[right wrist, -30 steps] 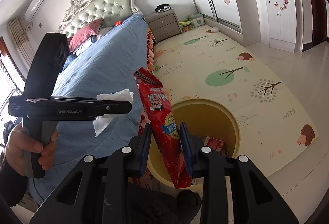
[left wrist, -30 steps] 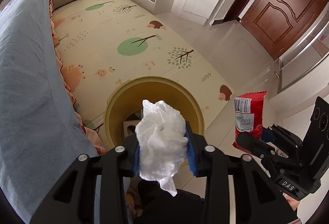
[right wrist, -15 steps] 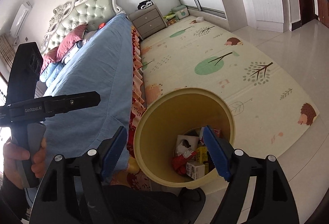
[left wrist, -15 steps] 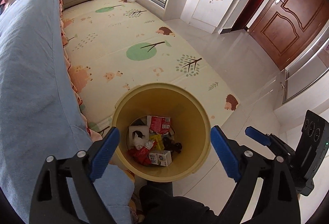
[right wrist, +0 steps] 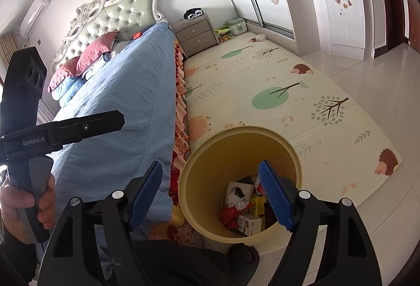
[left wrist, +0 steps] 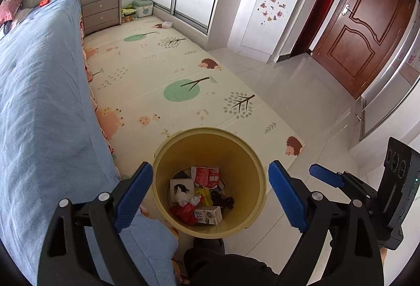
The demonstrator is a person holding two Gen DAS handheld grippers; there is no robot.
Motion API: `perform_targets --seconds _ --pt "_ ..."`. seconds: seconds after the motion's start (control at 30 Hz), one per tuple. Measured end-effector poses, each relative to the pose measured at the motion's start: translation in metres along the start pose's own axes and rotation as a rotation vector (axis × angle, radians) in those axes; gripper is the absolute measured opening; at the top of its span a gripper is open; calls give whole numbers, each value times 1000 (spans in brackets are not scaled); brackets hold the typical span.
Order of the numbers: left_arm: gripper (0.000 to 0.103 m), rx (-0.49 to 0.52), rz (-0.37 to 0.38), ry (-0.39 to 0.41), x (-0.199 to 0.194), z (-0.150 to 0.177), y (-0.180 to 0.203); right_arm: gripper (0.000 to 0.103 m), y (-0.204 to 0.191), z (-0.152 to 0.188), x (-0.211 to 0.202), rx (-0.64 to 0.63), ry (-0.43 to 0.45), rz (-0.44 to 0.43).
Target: Collect trash
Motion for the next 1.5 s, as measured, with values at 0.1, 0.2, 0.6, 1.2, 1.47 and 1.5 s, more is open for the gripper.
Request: perform_targets --seconds 0.1,0.2,0.6,1.2,1.47,1.5 --pt "89 -18 -36 42 -20 3 -13 75 -18 -3 -6 -47 28 5" --pt "89 -43 -86 86 -45 10 -29 75 -42 -1 -10 -90 45 -16" --pt "96 -178 -345 230 -162 59 -127 85 -166 24 3 -241 18 -165" --pt "99 -378 -694 284 -281 166 -238 95 -331 73 36 -387 -13 -337" --pt "99 -418 -799 282 -311 192 -260 95 -359 89 43 -417 -25 -356" --pt "99 -417 -808 281 -313 193 -260 95 -361 91 43 -420 -23 -355"
Point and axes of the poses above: each gripper's, at about its wrist camera, not at the fingertips, and x roughly the way its jaws point, y to its right, z to its underside, the point moved 8 cm from there along x, roughly the way its jaws point, and after that the axes turned 14 degrees about x, right-handed, at the moved point
